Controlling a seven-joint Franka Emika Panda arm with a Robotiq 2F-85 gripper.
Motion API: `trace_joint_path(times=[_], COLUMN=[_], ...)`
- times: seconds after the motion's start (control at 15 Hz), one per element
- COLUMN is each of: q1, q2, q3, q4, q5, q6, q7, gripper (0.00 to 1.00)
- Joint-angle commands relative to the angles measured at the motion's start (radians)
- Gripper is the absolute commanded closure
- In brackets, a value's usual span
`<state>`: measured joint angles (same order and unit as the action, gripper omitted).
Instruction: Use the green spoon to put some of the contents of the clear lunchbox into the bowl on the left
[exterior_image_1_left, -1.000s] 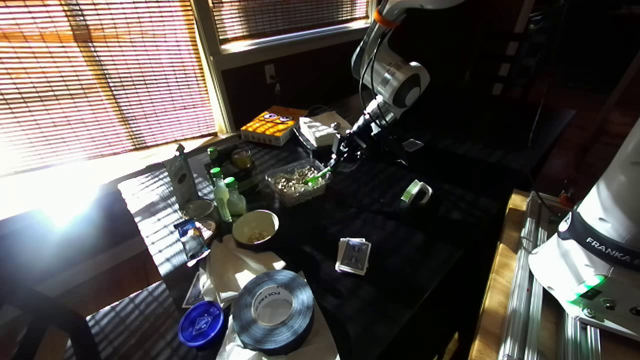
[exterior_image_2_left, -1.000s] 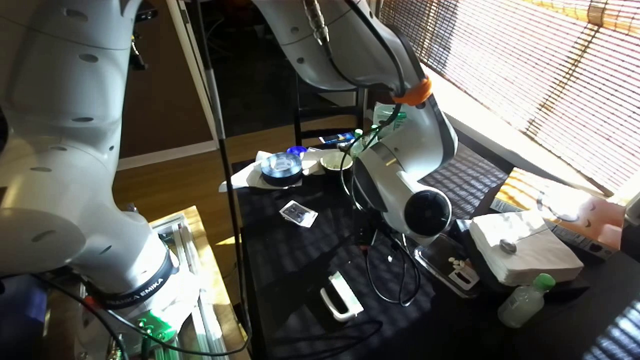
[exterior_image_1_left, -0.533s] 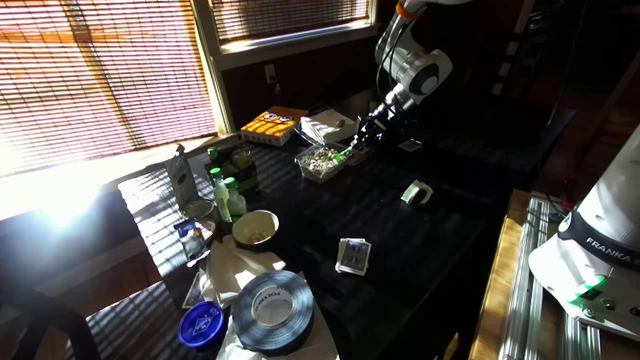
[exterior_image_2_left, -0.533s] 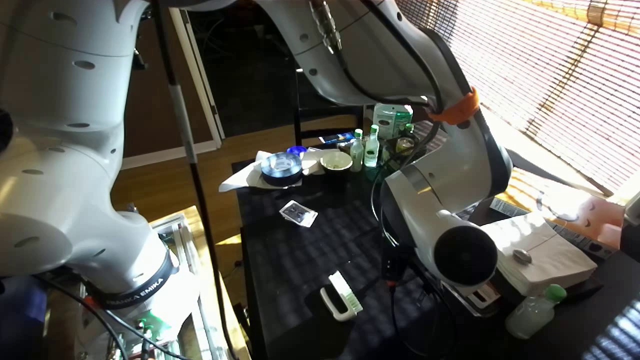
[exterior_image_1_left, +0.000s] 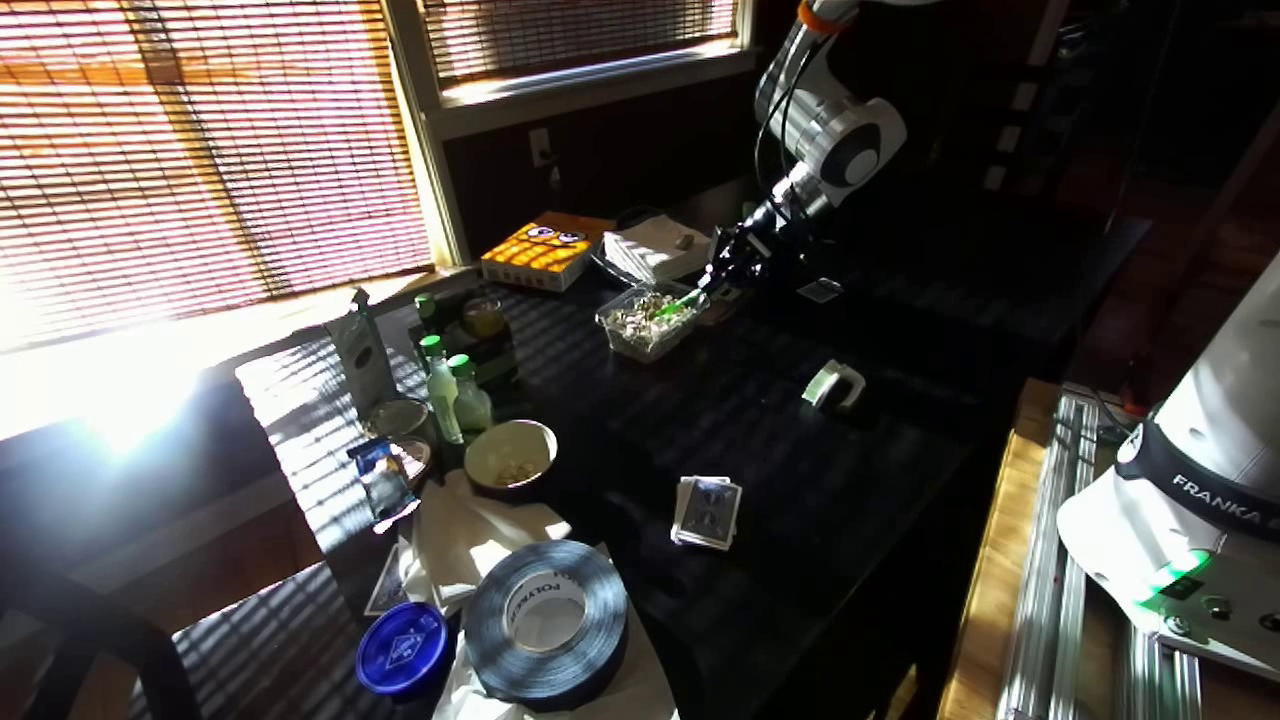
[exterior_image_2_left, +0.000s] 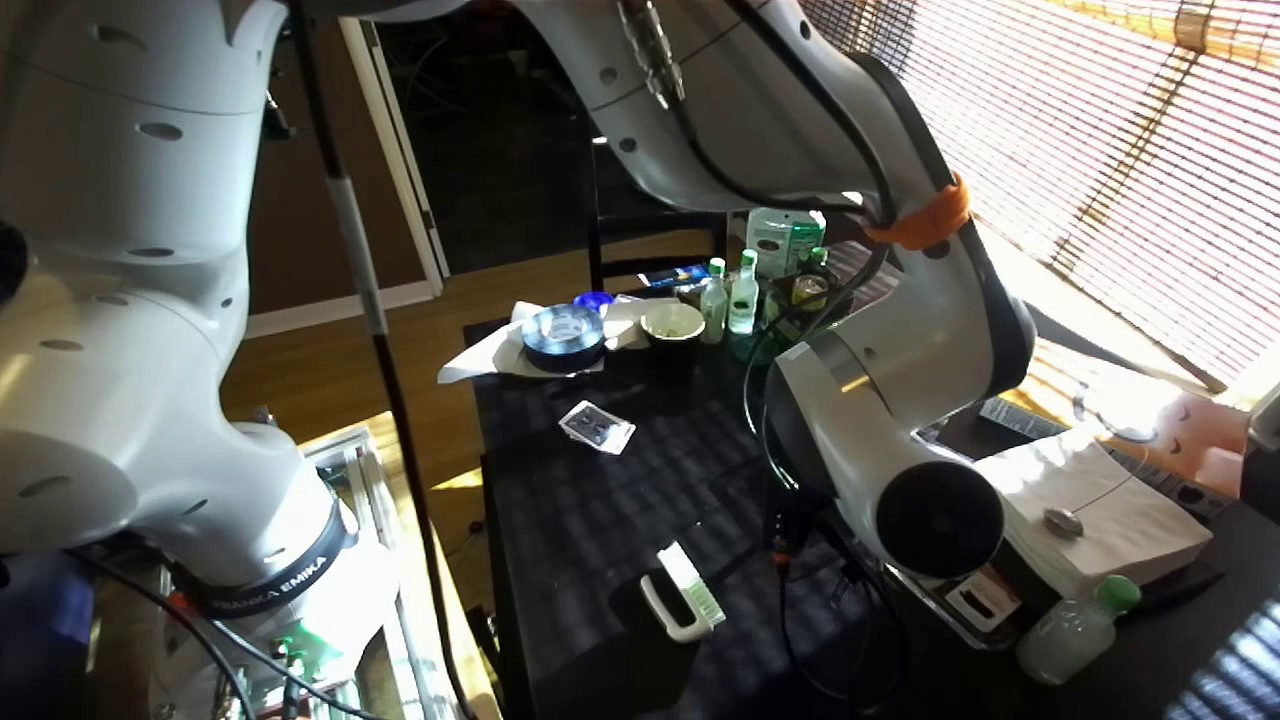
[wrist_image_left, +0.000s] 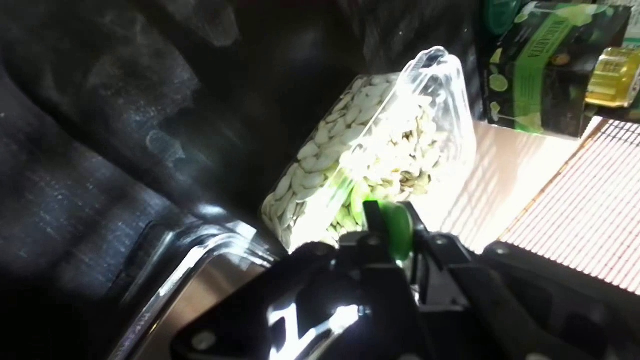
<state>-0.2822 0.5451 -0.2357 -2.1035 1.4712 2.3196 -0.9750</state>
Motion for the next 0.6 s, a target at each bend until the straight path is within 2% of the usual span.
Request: trace_joint_path(times=[0.0, 0.53], q1=[0.007, 0.026], q2=[-0.005, 0.028], q3=[0.017, 0.045], q4=[-0.007, -0.017], q5=[-0.032, -0.038], q6=[-0.055, -0.135], q7=[0.048, 0.066], gripper=[0.97, 0.97])
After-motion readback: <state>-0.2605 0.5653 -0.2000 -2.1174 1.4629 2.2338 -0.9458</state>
